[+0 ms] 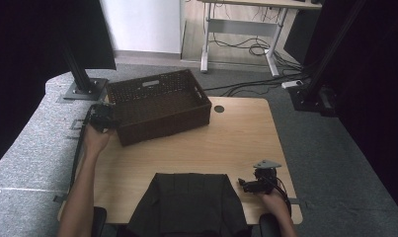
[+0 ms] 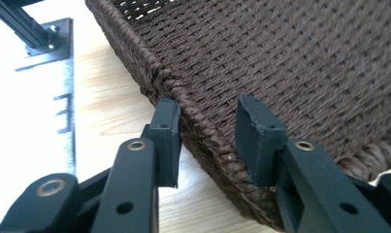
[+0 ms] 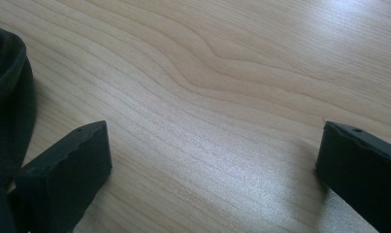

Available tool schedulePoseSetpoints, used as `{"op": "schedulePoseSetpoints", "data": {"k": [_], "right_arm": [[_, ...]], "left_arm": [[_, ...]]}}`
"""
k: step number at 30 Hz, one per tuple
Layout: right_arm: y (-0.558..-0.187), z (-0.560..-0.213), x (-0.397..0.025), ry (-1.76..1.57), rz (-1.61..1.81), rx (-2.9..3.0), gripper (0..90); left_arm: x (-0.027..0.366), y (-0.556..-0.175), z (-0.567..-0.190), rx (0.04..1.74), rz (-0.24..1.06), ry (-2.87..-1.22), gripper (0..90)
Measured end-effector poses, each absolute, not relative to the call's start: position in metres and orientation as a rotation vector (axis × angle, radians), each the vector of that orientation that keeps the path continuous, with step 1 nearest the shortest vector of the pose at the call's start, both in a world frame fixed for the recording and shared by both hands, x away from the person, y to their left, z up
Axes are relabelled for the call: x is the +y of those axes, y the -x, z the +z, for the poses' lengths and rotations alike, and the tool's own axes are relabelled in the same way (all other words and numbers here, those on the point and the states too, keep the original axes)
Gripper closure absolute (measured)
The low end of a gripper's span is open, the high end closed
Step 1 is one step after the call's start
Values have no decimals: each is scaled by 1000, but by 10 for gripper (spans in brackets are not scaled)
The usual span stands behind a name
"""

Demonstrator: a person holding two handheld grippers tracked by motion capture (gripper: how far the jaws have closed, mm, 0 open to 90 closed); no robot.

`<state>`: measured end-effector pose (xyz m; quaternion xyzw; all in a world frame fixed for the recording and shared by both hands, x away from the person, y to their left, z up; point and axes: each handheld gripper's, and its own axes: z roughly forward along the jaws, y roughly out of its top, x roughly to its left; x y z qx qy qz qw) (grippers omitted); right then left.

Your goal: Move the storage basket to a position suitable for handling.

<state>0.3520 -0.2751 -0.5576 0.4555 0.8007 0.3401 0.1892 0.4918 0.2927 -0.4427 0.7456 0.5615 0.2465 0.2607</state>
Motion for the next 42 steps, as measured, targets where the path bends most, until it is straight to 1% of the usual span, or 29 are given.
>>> {"op": "schedulePoseSetpoints", "data": {"k": [2, 7, 19, 29, 35, 42], "right_arm": [[-352, -558, -275, -1281, 956, 2251, 0], [-352, -558, -275, -1281, 956, 2251, 0], [-352, -558, -275, -1280, 956, 2252, 0], [-352, -558, -275, -1280, 956, 2251, 0], [-352, -558, -275, -1282, 956, 2252, 0], [-352, -558, -275, -1282, 956, 2252, 0]], "left_arm": [[293, -492, -443, 1529, 640, -2002, 655], [290, -492, -443, 1504, 641, -2011, 681], [279, -488, -444, 1448, 618, -2038, 682], [263, -484, -445, 1360, 577, -2066, 682], [251, -478, -445, 1311, 562, -2097, 680], [246, -469, -447, 1275, 533, -2085, 680]]}}
